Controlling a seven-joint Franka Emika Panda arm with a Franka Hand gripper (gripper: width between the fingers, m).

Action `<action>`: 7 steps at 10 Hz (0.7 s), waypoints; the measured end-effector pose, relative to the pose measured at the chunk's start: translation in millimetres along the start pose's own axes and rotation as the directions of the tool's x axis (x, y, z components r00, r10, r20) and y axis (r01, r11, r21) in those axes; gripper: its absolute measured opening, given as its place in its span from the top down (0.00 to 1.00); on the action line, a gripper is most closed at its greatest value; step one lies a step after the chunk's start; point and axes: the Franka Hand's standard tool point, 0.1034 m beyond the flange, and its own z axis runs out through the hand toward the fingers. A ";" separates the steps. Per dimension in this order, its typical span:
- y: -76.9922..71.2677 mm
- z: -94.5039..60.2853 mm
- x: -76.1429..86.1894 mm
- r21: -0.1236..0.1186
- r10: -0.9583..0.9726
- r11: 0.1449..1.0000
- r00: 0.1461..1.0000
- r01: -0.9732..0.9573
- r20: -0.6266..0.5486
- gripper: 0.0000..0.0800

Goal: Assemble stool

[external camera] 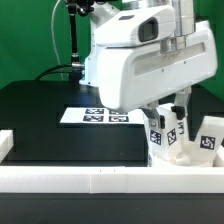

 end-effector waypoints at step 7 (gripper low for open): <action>-3.1 -1.6 6.1 -0.006 0.565 0.824 0.824 -0.566 -0.046 0.57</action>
Offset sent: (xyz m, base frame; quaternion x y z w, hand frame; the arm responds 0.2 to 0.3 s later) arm -0.0047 0.0116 -0.0029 0.0099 0.0110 0.1895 0.9818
